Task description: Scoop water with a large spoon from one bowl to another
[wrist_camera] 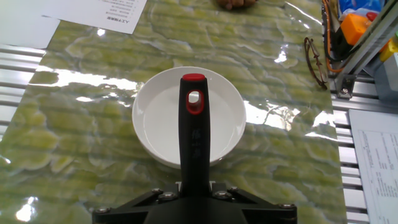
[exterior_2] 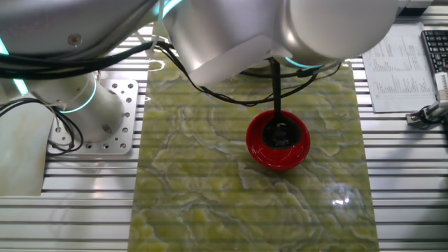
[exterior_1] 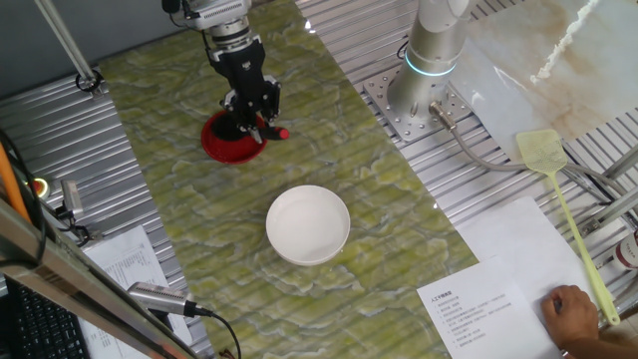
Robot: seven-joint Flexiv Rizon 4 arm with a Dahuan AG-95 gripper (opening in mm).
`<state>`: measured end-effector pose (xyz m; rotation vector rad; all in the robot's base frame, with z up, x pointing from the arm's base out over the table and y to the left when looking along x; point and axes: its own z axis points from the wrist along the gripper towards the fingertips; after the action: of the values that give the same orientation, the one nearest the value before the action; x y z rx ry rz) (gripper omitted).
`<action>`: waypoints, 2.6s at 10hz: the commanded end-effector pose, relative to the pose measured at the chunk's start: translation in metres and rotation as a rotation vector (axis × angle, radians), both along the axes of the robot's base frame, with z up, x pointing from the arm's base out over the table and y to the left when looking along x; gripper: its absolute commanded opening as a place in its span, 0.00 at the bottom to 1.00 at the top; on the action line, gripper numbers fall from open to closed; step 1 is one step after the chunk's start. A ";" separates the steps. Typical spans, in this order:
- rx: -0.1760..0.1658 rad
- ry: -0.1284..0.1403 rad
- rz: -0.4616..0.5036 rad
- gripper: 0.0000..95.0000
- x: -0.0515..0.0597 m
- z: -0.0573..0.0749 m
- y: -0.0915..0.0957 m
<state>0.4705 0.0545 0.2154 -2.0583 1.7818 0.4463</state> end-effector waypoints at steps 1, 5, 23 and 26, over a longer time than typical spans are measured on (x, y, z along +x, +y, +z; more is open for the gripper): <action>0.006 -0.005 0.002 0.00 0.000 -0.003 -0.001; 0.007 -0.008 -0.001 0.00 0.001 -0.005 0.000; 0.082 -0.010 -0.004 0.00 0.000 -0.006 0.000; 0.088 -0.010 -0.004 0.00 0.000 -0.006 0.000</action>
<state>0.4700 0.0547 0.2095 -1.9916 1.7280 0.5041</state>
